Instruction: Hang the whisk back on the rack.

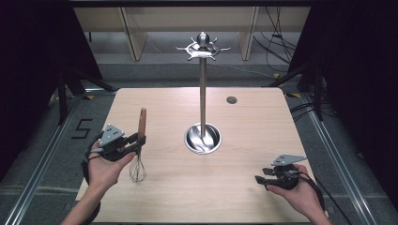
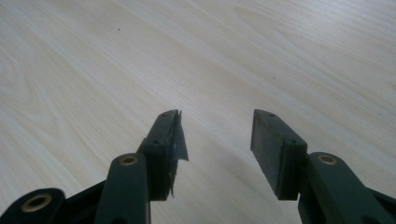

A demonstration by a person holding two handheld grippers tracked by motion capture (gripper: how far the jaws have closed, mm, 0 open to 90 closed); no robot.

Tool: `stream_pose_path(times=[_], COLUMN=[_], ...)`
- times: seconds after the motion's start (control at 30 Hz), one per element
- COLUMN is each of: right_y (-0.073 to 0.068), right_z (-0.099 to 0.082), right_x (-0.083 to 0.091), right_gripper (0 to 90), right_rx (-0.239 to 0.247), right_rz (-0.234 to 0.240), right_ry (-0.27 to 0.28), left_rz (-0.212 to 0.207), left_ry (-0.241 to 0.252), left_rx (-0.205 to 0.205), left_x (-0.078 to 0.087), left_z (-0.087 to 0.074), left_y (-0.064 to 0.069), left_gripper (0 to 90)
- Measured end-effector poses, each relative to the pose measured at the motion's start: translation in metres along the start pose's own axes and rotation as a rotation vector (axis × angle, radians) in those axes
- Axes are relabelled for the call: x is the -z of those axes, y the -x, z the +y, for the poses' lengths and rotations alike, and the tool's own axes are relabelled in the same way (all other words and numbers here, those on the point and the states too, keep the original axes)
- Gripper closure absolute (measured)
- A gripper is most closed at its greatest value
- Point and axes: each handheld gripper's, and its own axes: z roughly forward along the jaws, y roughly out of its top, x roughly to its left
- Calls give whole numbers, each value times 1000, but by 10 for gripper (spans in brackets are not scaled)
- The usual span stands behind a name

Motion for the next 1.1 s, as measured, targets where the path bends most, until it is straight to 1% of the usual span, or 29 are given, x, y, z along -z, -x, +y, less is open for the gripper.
stream_pose_path(times=[0.07, 0.17, 0.23, 0.27, 0.33, 0.5, 0.53, 0.57, 0.63, 0.77, 0.97, 1.0, 1.1], right_y=[0, 0, 0, 0, 0, 1, 1, 0, 0, 0, 0, 1, 1], right_z=[0, 0, 0, 0, 0, 0, 0, 0, 0, 0, 0, 0, 0], right_x=[0, 0, 0, 0, 0, 0, 0, 0, 0, 0, 0, 0, 0], right_gripper=[527, 527, 527, 527, 527, 527, 527, 527, 527, 527, 527, 527, 527], right_rx=[-1, 2, 2, 2, 1, 3, 5, -2, 0, -1, 1, 8, 6], right_rz=[0, 0, 1, 1, 1, -2, -1, 1, 1, 0, 0, -2, 1], right_ry=[0, 2, 4, 4, 3, 3, 3, -1, -1, -1, 2, 7, 6], left_rz=[22, 52, 53, 61, 75, 82, 91, 90, 91, 99, 105, 105, 109], left_ry=[30, 56, 69, 70, 89, 109, 119, 121, 127, 145, 166, 172, 180], left_rx=[31, 45, 51, 51, 56, 60, 64, 64, 67, 56, 55, 61, 55], left_x=[1, 2, 1, 2, 2, 3, 2, 2, 2, 2, 3, 3, 4], left_z=[-1, 0, 1, 1, 3, 7, 9, 10, 10, 15, 22, 23, 27], left_y=[5, 10, 13, 14, 18, 20, 22, 23, 24, 29, 35, 36, 39], left_gripper=[688, 688, 688, 688, 688, 688, 688, 688, 688, 688, 688, 688, 688])
